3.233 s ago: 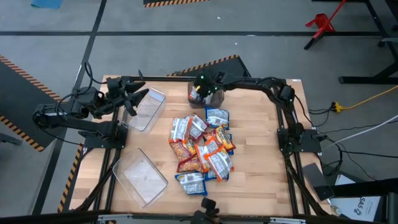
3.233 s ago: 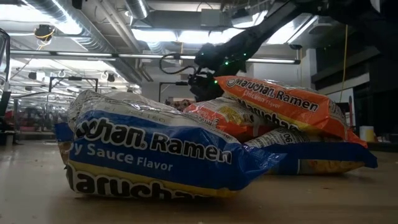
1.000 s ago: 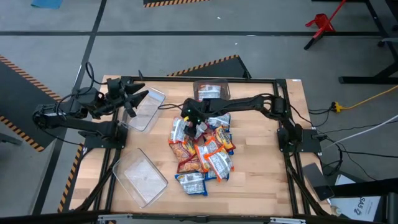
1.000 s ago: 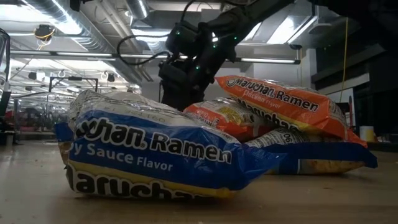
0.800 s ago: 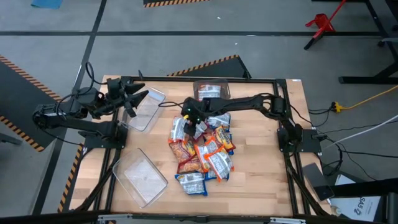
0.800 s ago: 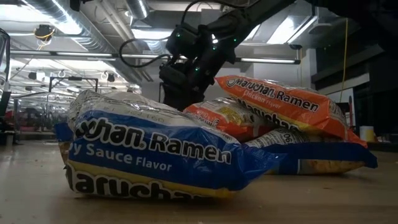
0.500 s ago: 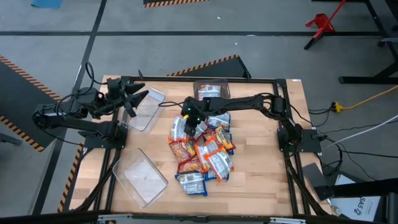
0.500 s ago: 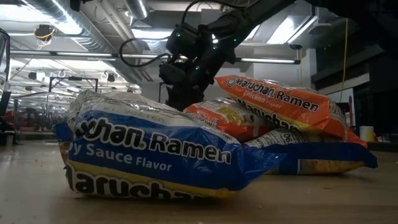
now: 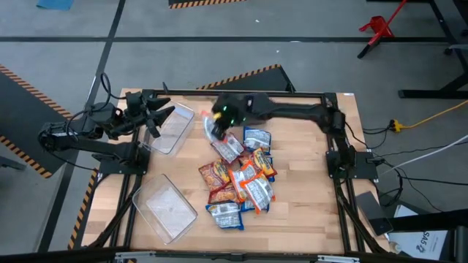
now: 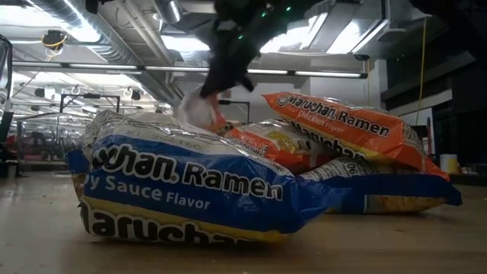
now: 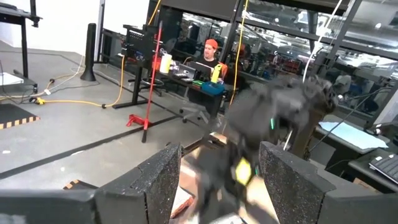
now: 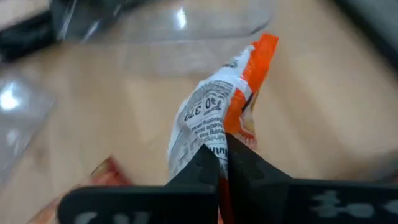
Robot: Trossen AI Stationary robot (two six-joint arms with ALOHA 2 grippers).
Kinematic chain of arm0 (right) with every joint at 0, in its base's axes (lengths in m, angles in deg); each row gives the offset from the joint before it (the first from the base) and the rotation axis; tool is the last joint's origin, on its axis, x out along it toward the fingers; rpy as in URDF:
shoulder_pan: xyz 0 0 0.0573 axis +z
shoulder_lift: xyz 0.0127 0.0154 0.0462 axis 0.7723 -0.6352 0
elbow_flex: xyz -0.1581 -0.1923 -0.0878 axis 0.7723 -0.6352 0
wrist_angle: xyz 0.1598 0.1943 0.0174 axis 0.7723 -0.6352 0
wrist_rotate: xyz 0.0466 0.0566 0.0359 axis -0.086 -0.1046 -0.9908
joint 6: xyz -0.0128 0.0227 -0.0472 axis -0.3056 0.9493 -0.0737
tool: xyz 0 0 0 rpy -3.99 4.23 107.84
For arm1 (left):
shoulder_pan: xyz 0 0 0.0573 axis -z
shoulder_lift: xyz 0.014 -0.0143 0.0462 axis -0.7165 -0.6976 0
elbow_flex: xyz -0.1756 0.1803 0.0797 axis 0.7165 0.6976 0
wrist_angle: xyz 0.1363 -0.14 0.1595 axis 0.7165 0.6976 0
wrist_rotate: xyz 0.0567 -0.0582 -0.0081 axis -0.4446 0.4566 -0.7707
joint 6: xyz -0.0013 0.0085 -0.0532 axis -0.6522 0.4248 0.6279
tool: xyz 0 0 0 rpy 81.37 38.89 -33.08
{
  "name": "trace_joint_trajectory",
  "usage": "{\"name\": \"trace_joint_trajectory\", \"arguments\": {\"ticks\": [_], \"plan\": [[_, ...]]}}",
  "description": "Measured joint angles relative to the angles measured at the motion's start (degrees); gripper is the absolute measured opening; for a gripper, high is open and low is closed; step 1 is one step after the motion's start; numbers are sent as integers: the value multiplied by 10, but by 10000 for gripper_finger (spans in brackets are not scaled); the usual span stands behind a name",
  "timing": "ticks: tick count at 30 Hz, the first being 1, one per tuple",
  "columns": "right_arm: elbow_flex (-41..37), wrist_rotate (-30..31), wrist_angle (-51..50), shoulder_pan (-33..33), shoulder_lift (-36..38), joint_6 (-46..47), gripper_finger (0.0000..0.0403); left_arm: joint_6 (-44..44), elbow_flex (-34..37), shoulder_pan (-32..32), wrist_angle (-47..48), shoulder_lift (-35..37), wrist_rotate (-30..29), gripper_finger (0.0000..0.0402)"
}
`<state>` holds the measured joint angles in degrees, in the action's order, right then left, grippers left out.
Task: Sort Maruchan noodles
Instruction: Put the left orange noodle pack into the black bin
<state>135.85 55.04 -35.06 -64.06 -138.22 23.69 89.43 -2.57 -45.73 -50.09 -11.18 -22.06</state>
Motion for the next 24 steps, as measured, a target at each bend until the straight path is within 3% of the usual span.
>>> {"name": "trace_joint_trajectory", "arguments": {"ticks": [6, 11, 19, 24], "plan": [[-22, 56, -28, -66, 89, 18, 0, -2, 0, 0, 0, 0, 0, 212], [-103, 107, 0, -113, 157, 67, 0, -2, 0, 0, 0, 0, 0, 212], [-326, 130, 246, -116, 197, 203, 0, -2, 0, 0, 0, 0, -6, 212], [-401, 175, 401, -116, 192, 255, 0, -2, 0, 0, 0, 0, -7, 212]]}}
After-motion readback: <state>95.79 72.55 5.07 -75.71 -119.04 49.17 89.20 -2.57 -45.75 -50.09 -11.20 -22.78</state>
